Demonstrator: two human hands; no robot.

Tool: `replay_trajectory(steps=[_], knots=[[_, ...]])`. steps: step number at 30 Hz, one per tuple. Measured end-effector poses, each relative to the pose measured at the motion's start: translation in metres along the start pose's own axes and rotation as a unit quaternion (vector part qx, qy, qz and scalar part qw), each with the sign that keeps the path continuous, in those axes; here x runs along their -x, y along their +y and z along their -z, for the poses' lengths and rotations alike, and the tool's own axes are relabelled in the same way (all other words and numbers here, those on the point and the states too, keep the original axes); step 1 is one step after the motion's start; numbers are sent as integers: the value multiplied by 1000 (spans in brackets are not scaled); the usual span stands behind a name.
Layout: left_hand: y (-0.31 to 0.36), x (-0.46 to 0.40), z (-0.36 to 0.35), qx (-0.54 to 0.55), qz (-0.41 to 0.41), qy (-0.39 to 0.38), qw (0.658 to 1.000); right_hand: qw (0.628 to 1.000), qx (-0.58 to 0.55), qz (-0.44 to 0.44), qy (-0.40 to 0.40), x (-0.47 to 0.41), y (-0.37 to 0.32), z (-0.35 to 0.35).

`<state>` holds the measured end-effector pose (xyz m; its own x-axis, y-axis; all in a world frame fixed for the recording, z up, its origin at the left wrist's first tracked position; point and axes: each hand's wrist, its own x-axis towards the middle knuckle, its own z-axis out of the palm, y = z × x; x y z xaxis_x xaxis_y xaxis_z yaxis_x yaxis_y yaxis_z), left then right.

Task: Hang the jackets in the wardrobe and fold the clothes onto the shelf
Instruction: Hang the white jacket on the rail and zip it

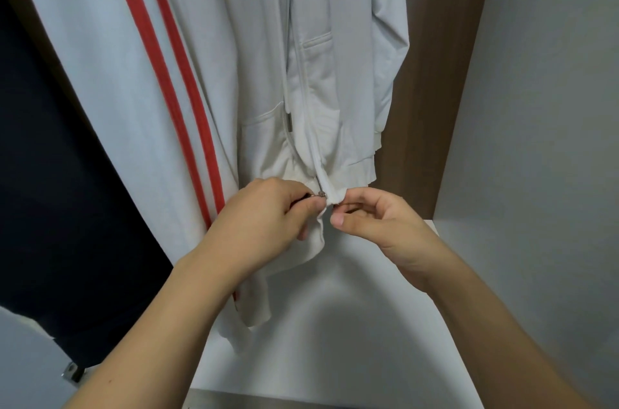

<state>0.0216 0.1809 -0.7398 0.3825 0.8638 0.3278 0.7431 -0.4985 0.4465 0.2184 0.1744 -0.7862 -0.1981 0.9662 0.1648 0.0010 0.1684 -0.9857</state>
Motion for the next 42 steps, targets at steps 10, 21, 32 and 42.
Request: replay_trajectory(steps=[10, 21, 32, 42], knots=[[-2, 2, -10, 251, 50, -138, 957, 998, -11, 52, 29, -3, 2, -1], [2, 1, -11, -7, -11, -14, 1000, 998, 31, 43, 31, -2, 7, -8], [12, 0, -22, -49, 38, 1, 998, 979, 136, 121, 88, 2, 6, -2], [1, -3, -38, -130, 119, 109, 978, 990, 107, 56, 78, 4, 18, 10]])
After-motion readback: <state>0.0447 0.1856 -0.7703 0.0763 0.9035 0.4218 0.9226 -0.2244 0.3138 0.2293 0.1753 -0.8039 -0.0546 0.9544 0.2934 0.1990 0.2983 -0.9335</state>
